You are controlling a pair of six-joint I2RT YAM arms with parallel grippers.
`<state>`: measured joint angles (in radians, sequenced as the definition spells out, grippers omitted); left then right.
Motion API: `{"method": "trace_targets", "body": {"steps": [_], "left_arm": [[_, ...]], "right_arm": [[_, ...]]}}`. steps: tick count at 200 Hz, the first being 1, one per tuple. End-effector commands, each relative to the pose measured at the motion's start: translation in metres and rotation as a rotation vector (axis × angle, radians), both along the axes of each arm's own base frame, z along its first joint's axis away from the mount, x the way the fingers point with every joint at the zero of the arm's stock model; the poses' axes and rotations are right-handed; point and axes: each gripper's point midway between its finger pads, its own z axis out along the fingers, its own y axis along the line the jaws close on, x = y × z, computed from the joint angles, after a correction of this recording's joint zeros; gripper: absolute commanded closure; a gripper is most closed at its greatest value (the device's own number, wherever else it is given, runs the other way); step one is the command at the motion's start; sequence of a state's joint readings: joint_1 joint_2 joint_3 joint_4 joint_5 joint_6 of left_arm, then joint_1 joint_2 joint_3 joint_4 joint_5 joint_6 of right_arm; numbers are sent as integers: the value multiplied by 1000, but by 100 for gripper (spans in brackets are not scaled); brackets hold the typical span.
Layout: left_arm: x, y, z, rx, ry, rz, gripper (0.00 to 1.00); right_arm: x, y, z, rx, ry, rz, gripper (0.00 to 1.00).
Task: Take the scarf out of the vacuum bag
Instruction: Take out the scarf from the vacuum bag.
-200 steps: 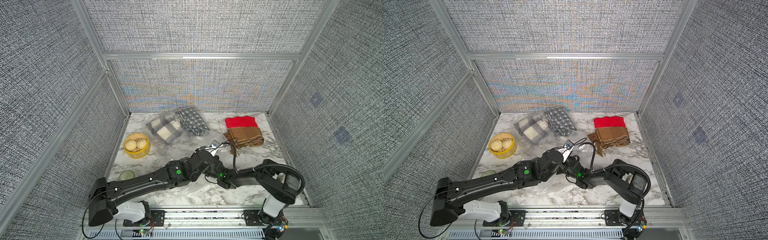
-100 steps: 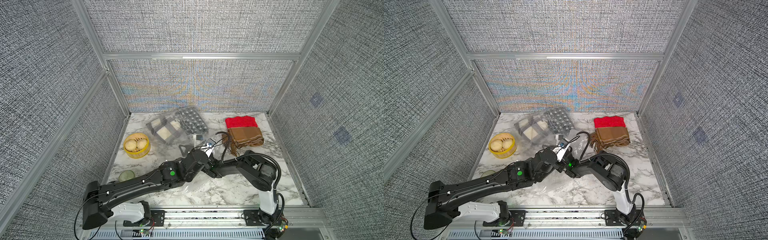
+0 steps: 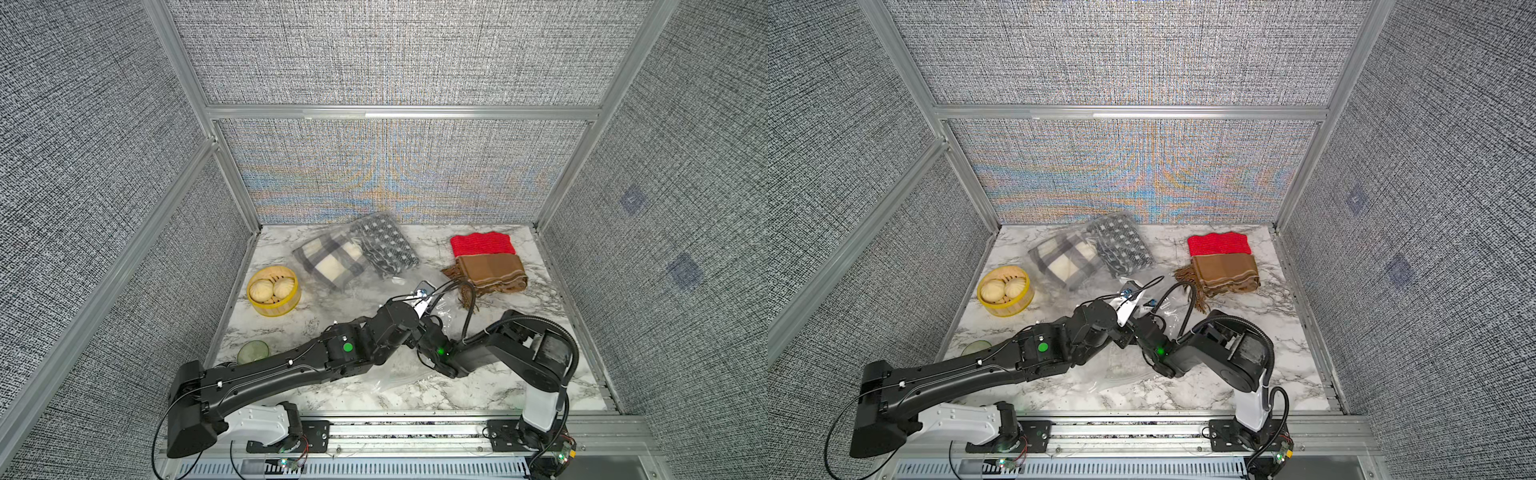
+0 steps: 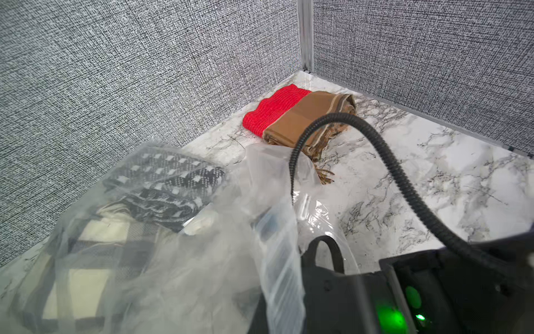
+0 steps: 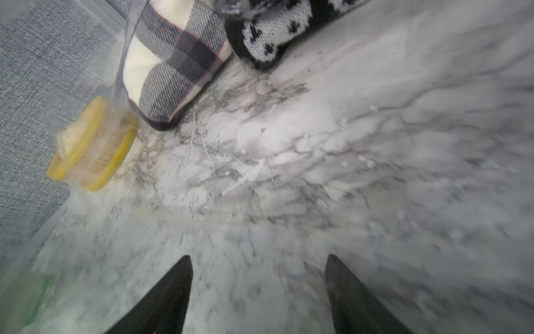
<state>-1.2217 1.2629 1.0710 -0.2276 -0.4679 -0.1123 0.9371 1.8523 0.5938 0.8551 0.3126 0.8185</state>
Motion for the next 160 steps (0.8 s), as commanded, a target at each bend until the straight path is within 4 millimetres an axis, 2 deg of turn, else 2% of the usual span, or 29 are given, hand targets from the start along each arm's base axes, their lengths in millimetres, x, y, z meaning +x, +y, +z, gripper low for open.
{"method": "trace_targets", "body": {"steps": [1, 14, 41, 67, 85, 107, 133, 160], "left_arm": [[2, -13, 8, -50, -10, -13, 100], [4, -16, 6, -43, -11, -8, 100], [9, -22, 17, -56, -34, -7, 100], [9, -43, 21, -48, -11, -50, 100], [6, -54, 15, -39, 13, -82, 100], [-1, -55, 17, -69, 25, -116, 100], [-4, -50, 26, -94, 17, -125, 100], [-2, -43, 25, -80, 3, -102, 100]], "right_arm": [[-16, -8, 4, -42, -6, 3, 25], [-28, 2, 12, -51, -8, 66, 27], [-54, 38, 18, 12, 1, 219, 35], [-53, 72, 26, 71, -3, 291, 38], [-34, 78, 28, 125, -10, 267, 37], [2, 69, 25, 190, 21, 204, 36], [39, 57, 22, 179, 38, 120, 34], [60, 44, 24, 164, 23, 22, 20]]}}
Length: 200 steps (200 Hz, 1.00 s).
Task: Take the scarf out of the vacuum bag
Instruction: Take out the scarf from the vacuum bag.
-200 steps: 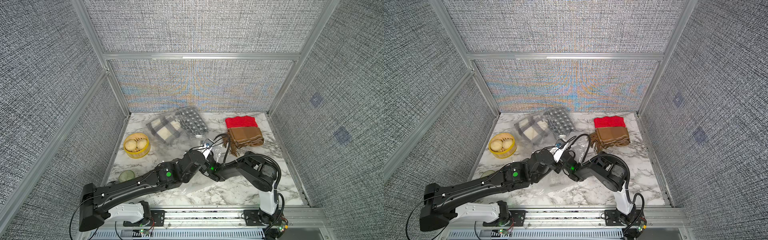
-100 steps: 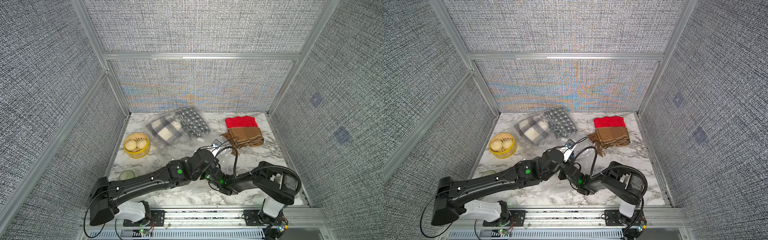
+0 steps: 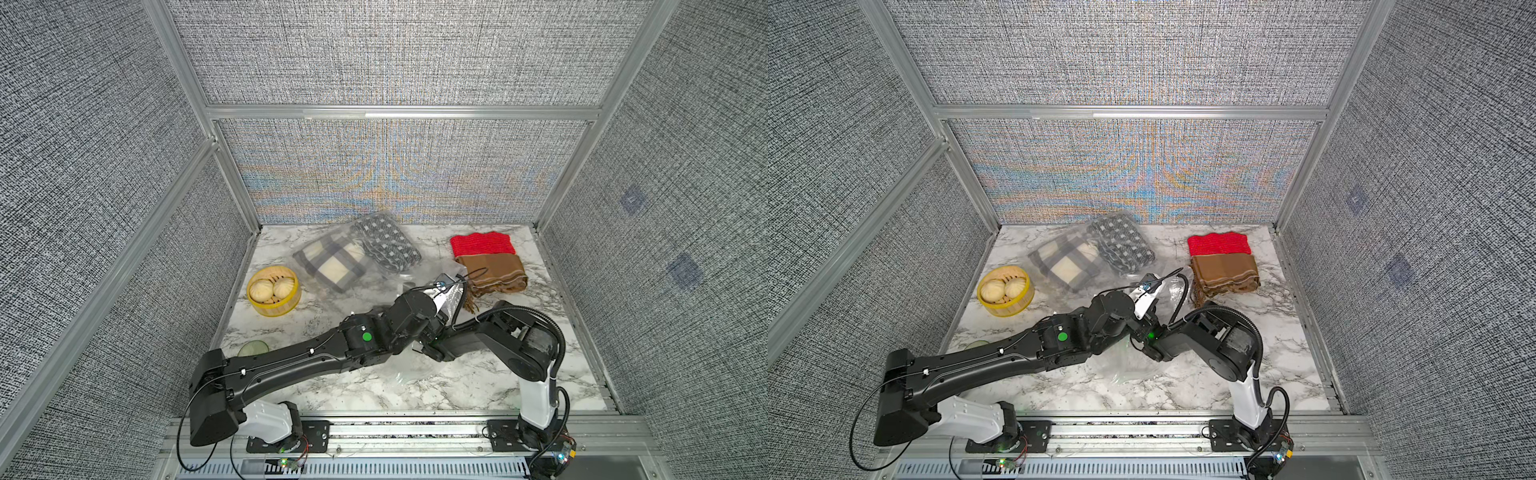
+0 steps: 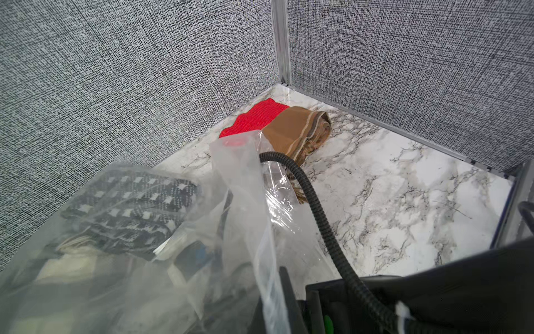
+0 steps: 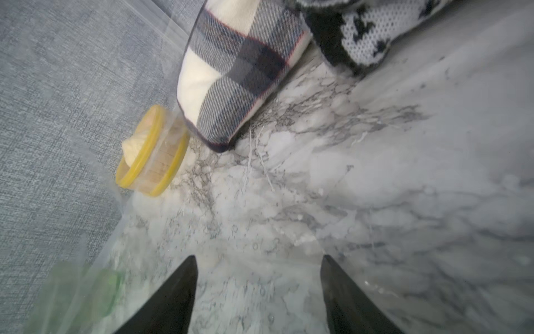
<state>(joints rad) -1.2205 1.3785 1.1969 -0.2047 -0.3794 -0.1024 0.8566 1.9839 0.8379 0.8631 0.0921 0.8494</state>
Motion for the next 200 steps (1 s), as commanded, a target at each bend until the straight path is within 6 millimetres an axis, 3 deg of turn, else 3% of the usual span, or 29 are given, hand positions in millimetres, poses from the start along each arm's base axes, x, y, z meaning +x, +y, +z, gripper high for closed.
{"method": "trace_targets", "body": {"steps": [1, 61, 69, 88, 116, 137, 160, 180, 200], "left_arm": [[-3, -3, 11, -42, -16, -20, 100], [-7, 0, 1, -30, 0, -33, 100], [-7, 0, 0, -27, 2, -35, 100], [-7, 2, 1, -24, -1, -36, 100], [-7, 3, 1, -23, -4, -34, 100], [-8, 2, 2, -30, -2, -37, 100], [-11, -1, 3, -41, 11, -57, 100], [-8, 4, 2, -30, -2, -34, 100], [5, 16, 1, -14, -39, 47, 100]], "right_arm": [[15, -12, -3, -11, 15, -86, 19], [43, -36, 8, 153, -57, -317, 12], [45, -31, 11, 157, -80, -308, 1], [48, -23, 17, 84, -107, -292, 1], [51, -26, 36, 146, -156, -293, 2], [58, -33, 34, 83, -127, -334, 2], [65, -32, 36, 143, -135, -341, 7], [59, -22, 39, 168, -111, -263, 10], [36, -10, 45, 178, -91, -134, 11]]}}
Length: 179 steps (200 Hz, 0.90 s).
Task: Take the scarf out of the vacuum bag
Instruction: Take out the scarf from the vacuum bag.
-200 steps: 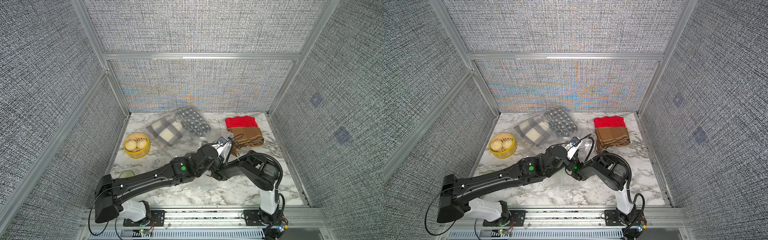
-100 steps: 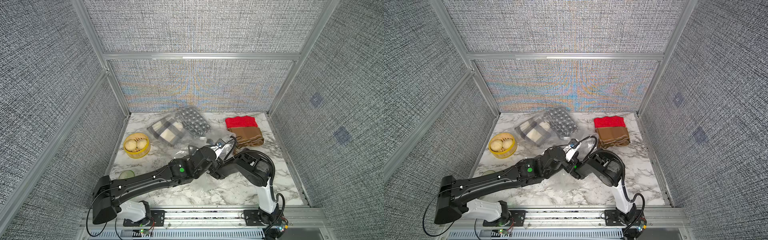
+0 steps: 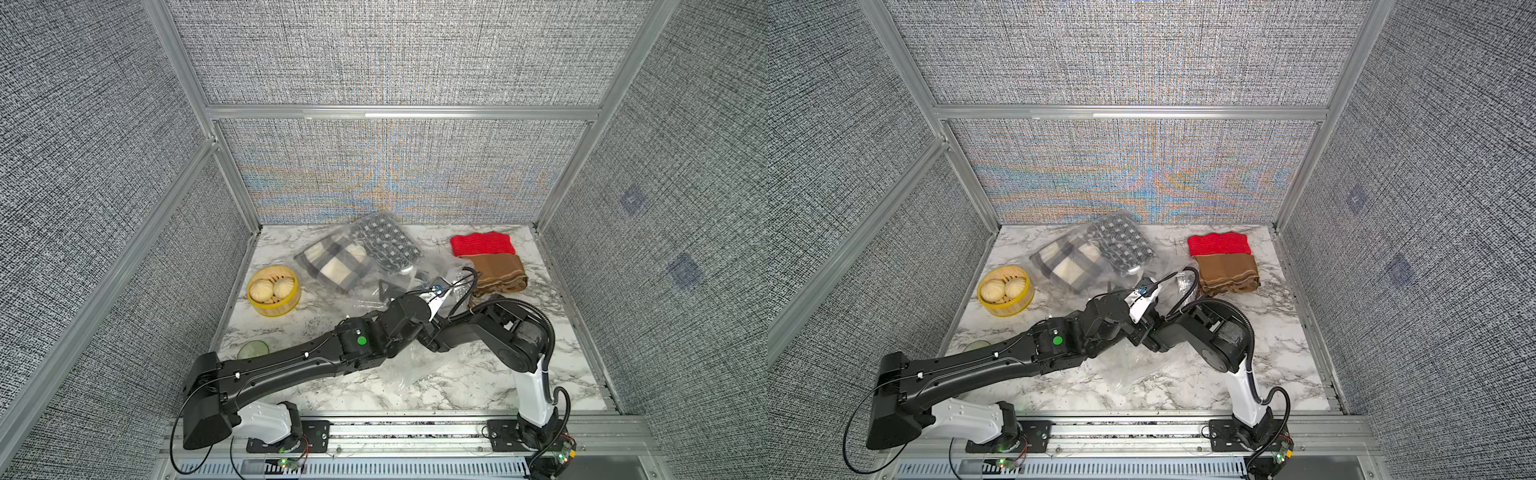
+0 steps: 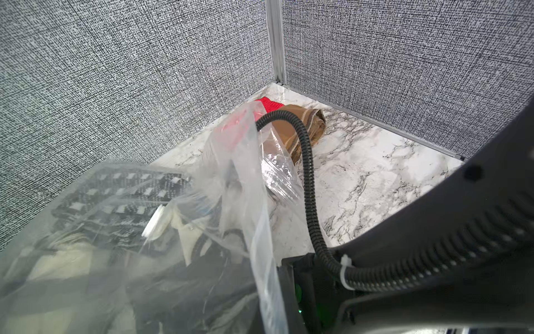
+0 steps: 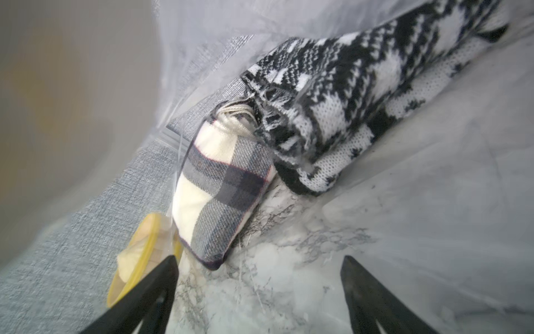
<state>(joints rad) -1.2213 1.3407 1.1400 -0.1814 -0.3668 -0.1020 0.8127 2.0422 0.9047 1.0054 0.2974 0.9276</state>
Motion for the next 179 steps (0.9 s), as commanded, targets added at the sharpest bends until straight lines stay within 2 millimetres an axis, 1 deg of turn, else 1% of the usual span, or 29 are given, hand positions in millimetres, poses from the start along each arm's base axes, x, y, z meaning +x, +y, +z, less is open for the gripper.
{"method": "trace_targets", "body": {"steps": [1, 18, 29, 48, 60, 75, 93, 116, 137, 142, 150, 160, 169, 179], "left_arm": [[10, 9, 7, -6, -44, 61, 100], [16, 13, 9, -9, -59, 79, 100], [19, 12, 11, -9, -64, 79, 100], [26, 11, 15, -2, -70, 86, 100], [32, 10, 16, 4, -74, 93, 100], [39, 8, 17, 10, -72, 102, 100], [46, 4, 16, 29, -74, 111, 100], [58, -1, 14, 47, -68, 127, 100], [64, -8, 10, 53, -55, 116, 100], [64, -11, 9, 54, -54, 110, 100], [64, -14, 10, 47, -52, 101, 100], [63, -18, 11, 44, -47, 88, 100], [61, -21, 14, 31, -43, 70, 100], [55, -22, 19, 8, -37, 37, 100]], "right_arm": [[-20, 15, 13, 38, -4, 137, 11], [-42, 26, 9, 26, 40, 255, 13], [-56, 31, 0, 16, 73, 330, 15], [-75, 23, -24, -31, 141, 376, 17], [-88, 20, -33, -62, 147, 402, 20], [-102, 19, -42, -151, 175, 443, 21], [-124, 24, -50, -249, 197, 513, 21], [-144, 28, -52, -291, 174, 568, 22], [-152, 37, -49, -321, 182, 638, 25], [-155, 38, -51, -339, 185, 655, 25], [-154, 43, -49, -352, 184, 671, 25], [-151, 50, -50, -358, 183, 679, 25], [-143, 56, -51, -349, 184, 678, 26], [-134, 64, -51, -291, 200, 716, 27]]}}
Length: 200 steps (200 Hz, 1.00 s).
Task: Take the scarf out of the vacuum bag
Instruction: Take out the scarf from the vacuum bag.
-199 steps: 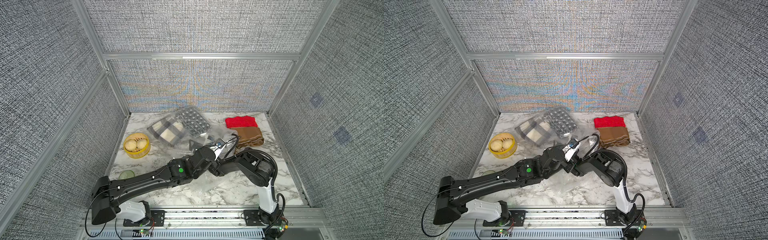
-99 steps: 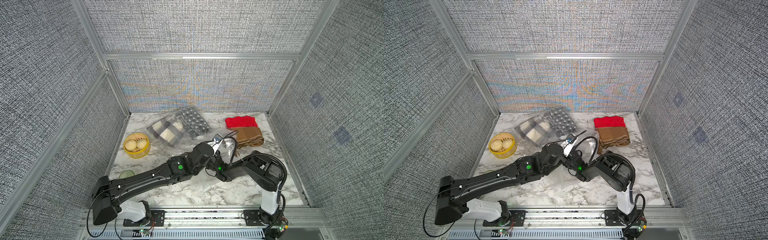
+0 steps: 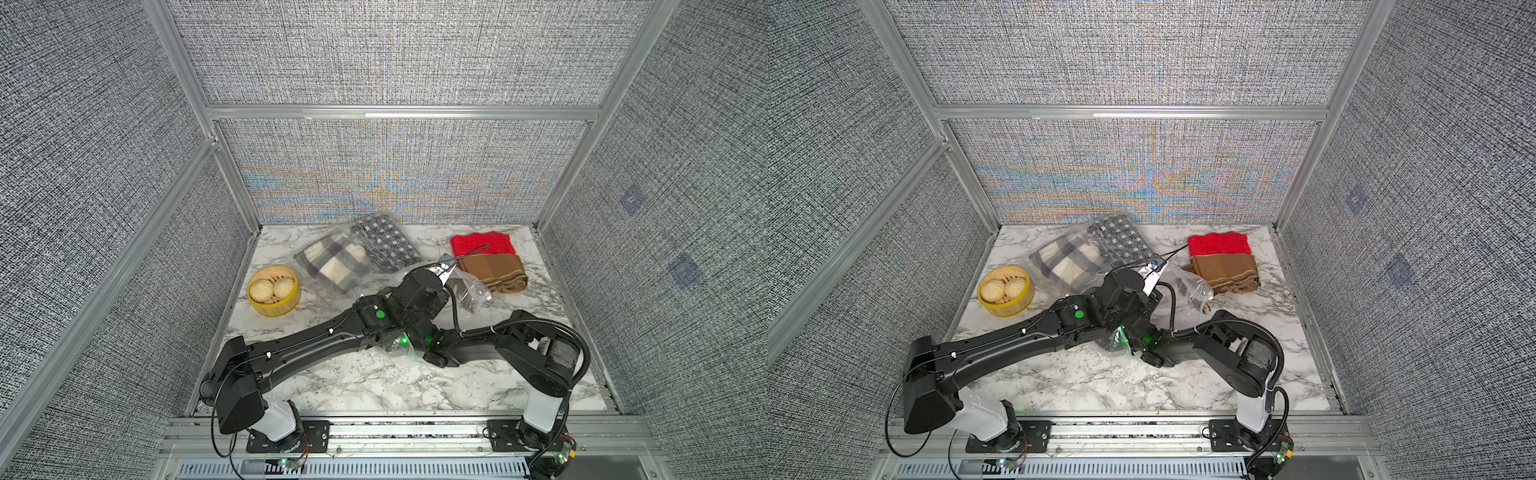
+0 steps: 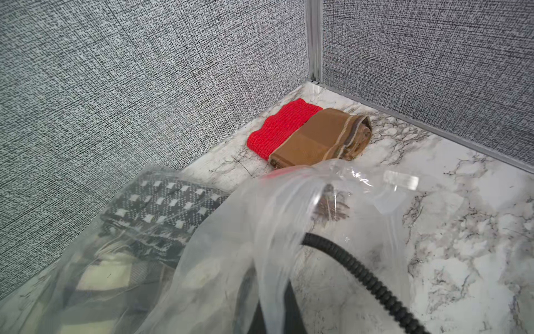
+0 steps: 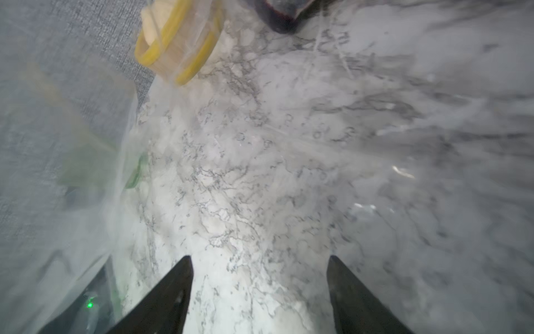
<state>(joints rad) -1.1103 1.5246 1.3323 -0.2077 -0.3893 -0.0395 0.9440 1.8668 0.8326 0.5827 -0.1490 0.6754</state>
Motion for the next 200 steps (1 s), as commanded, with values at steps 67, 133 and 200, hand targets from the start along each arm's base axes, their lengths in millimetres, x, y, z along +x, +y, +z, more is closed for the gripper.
{"method": "trace_targets", "body": {"steps": [67, 133, 200], "left_arm": [[-32, 16, 11, -81, 48, -109, 100], [-39, 29, 4, -80, 59, -107, 100], [-41, 23, 20, -107, 59, -129, 100]], "right_arm": [[82, -3, -2, 136, 102, -38, 35], [93, -36, 24, 111, 10, -192, 34], [167, -41, 32, 182, -92, -511, 17]]}}
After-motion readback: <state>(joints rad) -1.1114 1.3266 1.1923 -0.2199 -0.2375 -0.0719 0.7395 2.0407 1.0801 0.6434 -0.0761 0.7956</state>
